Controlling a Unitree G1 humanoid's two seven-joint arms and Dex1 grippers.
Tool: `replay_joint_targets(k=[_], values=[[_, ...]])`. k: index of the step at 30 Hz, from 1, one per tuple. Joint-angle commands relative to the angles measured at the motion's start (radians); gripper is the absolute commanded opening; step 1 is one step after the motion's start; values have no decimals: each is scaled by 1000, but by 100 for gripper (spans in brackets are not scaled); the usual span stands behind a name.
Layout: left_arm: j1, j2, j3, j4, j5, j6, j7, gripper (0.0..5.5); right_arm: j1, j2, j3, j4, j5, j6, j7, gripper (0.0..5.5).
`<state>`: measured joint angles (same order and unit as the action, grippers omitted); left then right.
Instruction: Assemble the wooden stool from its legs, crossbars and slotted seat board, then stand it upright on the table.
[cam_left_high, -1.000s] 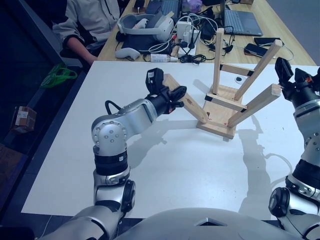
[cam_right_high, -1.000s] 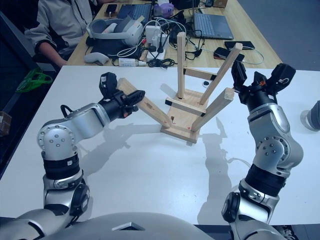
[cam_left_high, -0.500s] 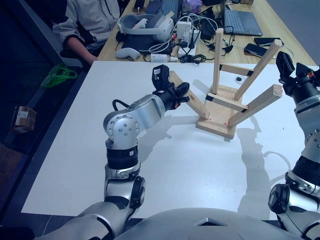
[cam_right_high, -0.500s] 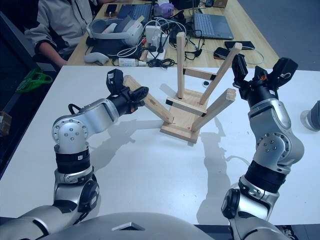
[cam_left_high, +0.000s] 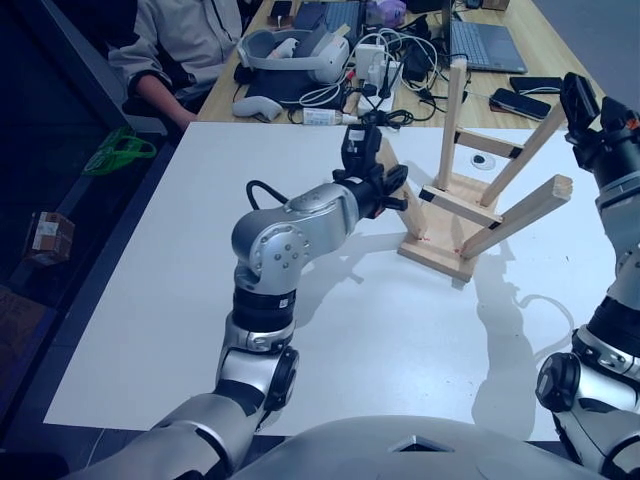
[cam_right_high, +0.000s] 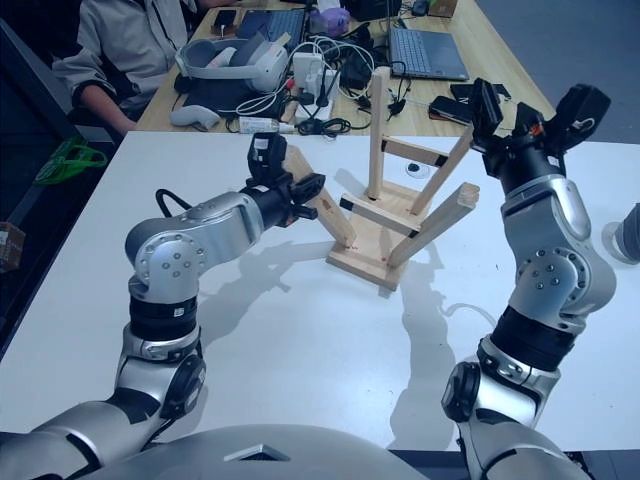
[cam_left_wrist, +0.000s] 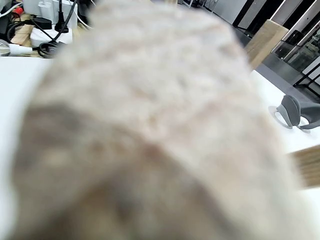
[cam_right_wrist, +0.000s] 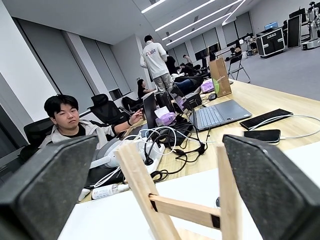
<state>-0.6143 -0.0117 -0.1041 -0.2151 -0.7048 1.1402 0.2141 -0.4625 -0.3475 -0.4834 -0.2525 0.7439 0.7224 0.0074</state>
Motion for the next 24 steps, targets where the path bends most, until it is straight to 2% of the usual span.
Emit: replay_joint_targets(k=[1, 8, 16, 20, 24], values=[[0, -15, -12, 63, 45, 41, -23, 102, -40, -23, 2, 3, 10, 0, 8, 462], [-12, 22, -20, 48, 105, 55, -88, 102, -76, -45, 11, -2, 45, -9, 67, 462], [7, 278, -46, -23, 190, 67, -235, 103, -80, -48, 31, -14, 69, -6, 112, 462], [54, 397, 25, -78, 184, 111, -282, 104, -67, -45, 38, -30, 83, 1, 125, 462], [92, 408, 107, -85, 172, 144, -288, 105, -62, -41, 59, -47, 109, 16, 155, 462]])
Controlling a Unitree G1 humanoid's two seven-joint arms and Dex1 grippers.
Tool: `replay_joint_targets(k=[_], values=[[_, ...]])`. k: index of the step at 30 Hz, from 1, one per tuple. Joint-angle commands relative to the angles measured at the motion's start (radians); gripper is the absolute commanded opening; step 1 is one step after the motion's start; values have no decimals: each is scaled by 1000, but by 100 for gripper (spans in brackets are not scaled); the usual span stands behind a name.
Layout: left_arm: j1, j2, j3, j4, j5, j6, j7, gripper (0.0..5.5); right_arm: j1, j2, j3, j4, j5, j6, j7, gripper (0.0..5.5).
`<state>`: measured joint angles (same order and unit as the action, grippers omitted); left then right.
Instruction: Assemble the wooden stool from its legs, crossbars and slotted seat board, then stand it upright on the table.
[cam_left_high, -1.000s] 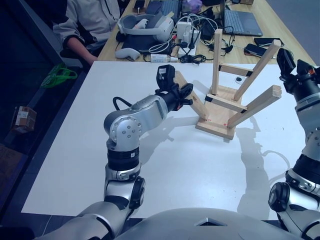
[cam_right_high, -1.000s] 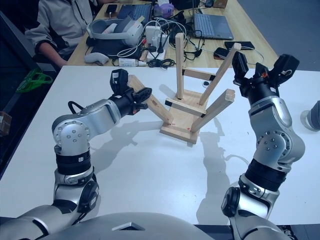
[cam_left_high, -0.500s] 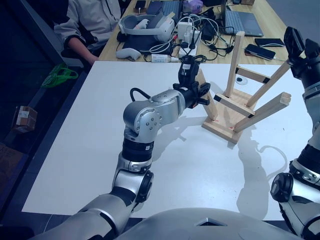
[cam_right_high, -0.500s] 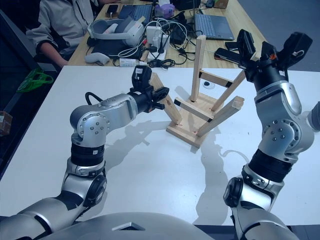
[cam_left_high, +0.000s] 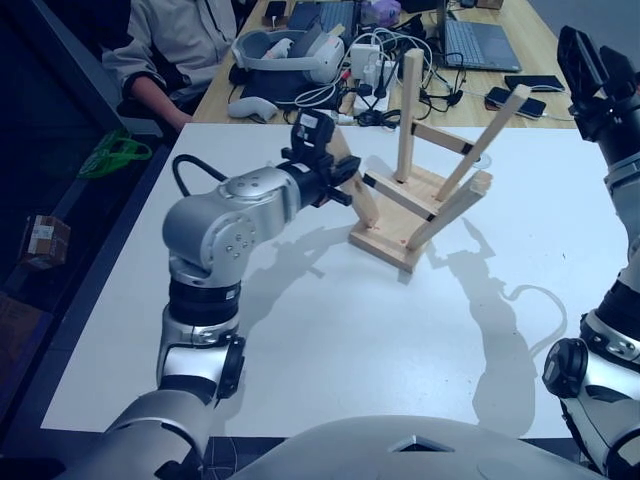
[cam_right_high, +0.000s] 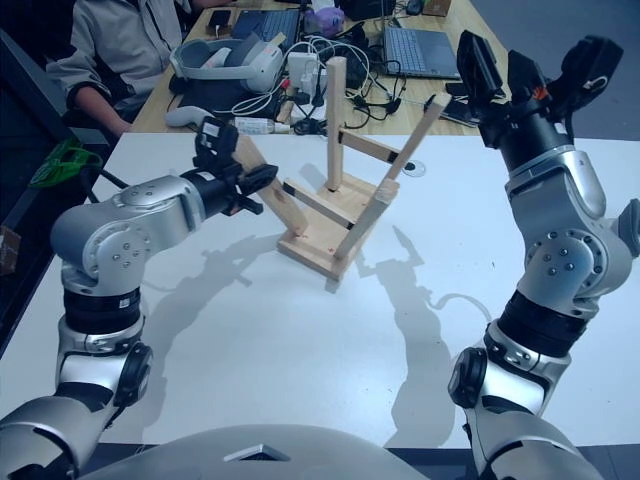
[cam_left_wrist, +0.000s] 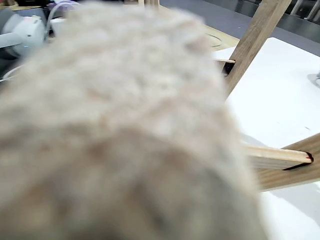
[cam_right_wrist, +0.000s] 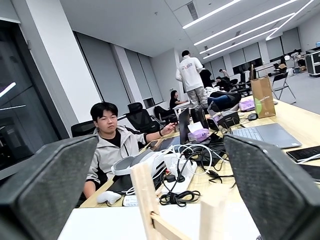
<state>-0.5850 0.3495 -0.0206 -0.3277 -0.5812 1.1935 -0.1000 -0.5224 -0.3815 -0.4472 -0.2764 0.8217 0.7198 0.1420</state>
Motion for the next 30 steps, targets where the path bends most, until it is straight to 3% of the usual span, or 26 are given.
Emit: replay_joint_targets(k=[1, 7, 11, 17, 30], values=[[64, 31, 34, 37, 48, 94, 29, 105, -1, -9, 33, -29, 41, 24, 31, 462], [37, -39, 39, 122, 42, 77, 2, 105, 24, -27, 94, -72, 214, 143, 146, 462], [2, -18, -1, 208, 53, 28, -79, 105, 73, -148, 101, -78, 337, 257, 303, 462], [-46, -51, 10, 346, 58, -10, -146, 103, 107, -333, 156, -31, 228, 240, 501, 462], [-100, -85, -17, 429, 96, -25, -186, 103, 181, -400, 282, -57, 82, 182, 673, 462]])
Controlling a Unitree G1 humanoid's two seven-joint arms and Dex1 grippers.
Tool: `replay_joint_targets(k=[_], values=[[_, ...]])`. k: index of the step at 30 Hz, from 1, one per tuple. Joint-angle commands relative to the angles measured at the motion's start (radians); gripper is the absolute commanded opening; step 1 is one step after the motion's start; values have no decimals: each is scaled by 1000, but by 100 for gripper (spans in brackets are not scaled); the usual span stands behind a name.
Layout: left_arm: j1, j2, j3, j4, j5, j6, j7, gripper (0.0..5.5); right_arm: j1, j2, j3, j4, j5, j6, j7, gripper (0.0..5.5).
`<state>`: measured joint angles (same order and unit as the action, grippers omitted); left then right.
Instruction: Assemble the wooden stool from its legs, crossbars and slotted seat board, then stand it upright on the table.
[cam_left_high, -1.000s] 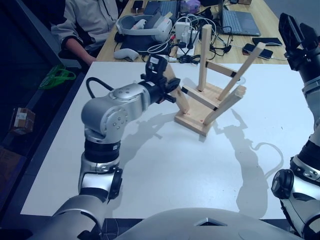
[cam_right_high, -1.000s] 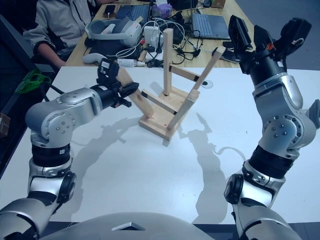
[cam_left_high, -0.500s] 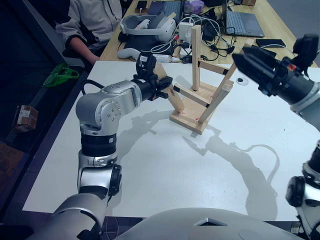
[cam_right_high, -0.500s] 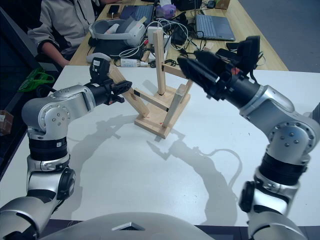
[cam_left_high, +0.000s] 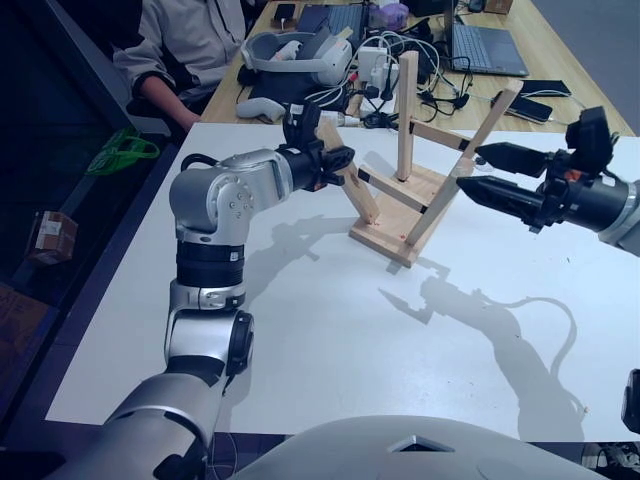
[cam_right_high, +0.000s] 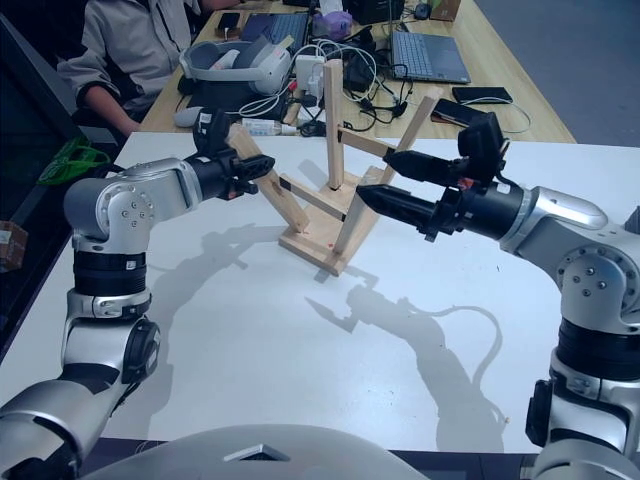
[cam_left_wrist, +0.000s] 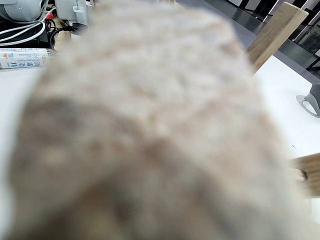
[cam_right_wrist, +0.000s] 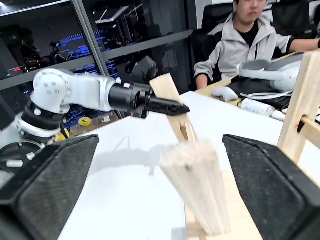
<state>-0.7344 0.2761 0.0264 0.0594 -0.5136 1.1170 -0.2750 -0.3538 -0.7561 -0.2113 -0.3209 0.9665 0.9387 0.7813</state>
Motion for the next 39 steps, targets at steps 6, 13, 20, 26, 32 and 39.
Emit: replay_joint_targets(k=[6, 13, 20, 26, 32, 39], values=[[46, -16, -84, 33, 44, 45, -27, 103, 19, -33, 112, 19, -187, -121, 86, 462], [47, -26, -94, 22, 52, 44, -37, 103, -10, 20, 146, 73, -274, -207, 80, 410], [42, -36, -97, 35, 63, 37, -42, 103, -46, 61, 177, 100, -299, -241, 105, 290], [11, -40, -88, 95, 76, 19, -53, 103, -43, 34, 200, 102, -324, -249, 168, 231], [-14, -73, -57, 158, 74, 6, -44, 103, -55, 30, 244, 117, -370, -275, 207, 225], [-16, -83, -97, 134, 98, -9, -58, 103, -108, 58, 322, 187, -442, -301, 228, 218]])
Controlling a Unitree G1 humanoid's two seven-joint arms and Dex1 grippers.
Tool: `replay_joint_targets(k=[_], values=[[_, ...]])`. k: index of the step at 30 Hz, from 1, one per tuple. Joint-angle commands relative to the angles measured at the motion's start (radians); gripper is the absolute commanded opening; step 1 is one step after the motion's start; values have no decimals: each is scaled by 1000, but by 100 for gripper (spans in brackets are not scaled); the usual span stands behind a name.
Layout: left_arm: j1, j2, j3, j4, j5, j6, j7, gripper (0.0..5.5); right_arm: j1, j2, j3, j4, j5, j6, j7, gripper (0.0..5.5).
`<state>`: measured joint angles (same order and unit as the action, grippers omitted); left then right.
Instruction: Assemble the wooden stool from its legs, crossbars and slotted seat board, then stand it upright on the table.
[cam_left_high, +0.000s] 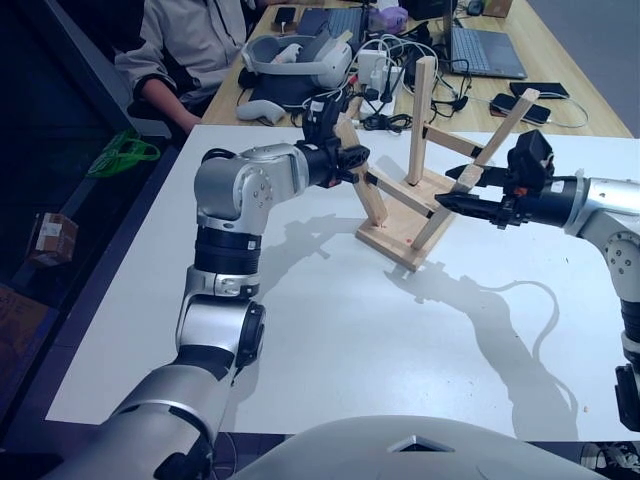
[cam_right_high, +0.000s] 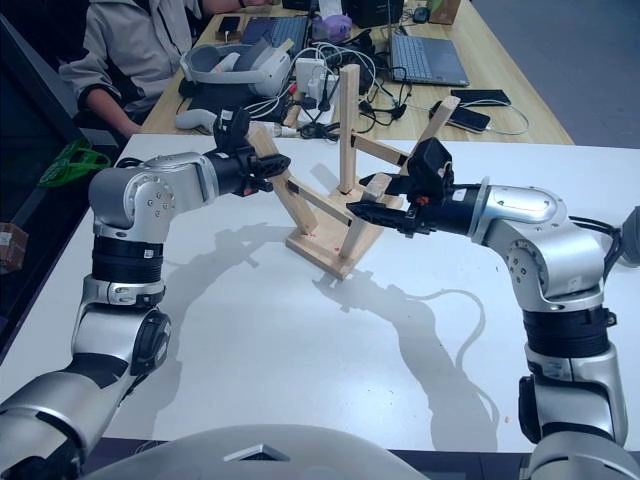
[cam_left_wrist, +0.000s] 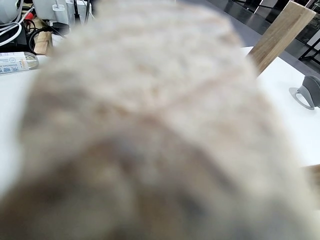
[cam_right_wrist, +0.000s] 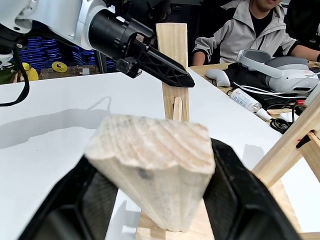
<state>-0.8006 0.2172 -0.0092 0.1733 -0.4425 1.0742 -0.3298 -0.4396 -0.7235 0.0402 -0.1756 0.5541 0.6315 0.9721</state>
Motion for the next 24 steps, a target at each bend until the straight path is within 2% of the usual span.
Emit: replay_joint_targets(k=[1, 11, 14, 18, 24], values=[[52, -25, -68, 15, 31, 32, -5, 103, -35, 31, 85, 60, -43, 1, 43, 217], [46, -56, -33, 43, 47, 7, 12, 103, -157, 68, 180, 238, -149, -51, 134, 211], [56, -83, -37, 44, 44, 9, 19, 103, -182, 88, 190, 278, -164, -64, 151, 210], [90, -143, 12, 57, 36, 25, 73, 103, -227, 123, 215, 325, -193, -84, 183, 209], [112, -207, 35, -25, 19, 51, 130, 103, -230, 155, 210, 330, -208, -80, 178, 205]])
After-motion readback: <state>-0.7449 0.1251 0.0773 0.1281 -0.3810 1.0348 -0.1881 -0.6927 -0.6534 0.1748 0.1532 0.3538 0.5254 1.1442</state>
